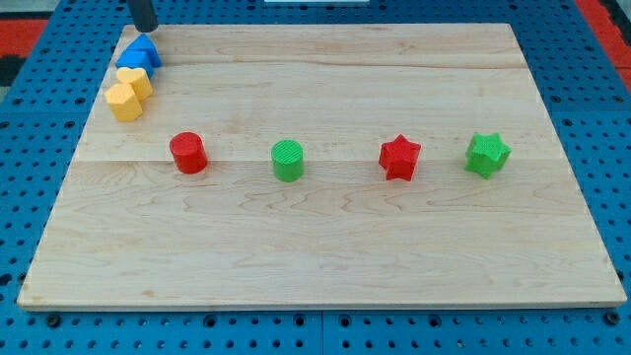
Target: Slightly touch the blue triangle
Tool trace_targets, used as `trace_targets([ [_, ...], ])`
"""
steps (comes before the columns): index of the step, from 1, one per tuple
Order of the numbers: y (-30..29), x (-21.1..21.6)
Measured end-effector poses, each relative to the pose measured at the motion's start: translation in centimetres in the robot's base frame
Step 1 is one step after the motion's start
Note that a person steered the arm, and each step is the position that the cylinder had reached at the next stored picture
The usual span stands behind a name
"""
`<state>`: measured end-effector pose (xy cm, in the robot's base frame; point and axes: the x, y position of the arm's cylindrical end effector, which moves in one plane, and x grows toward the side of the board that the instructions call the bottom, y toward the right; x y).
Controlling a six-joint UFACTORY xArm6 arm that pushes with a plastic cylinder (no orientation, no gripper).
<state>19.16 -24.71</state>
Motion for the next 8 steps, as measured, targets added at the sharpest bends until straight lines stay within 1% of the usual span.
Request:
trace_targets([
  [7,1.3,0.0],
  [8,1.4,0.6],
])
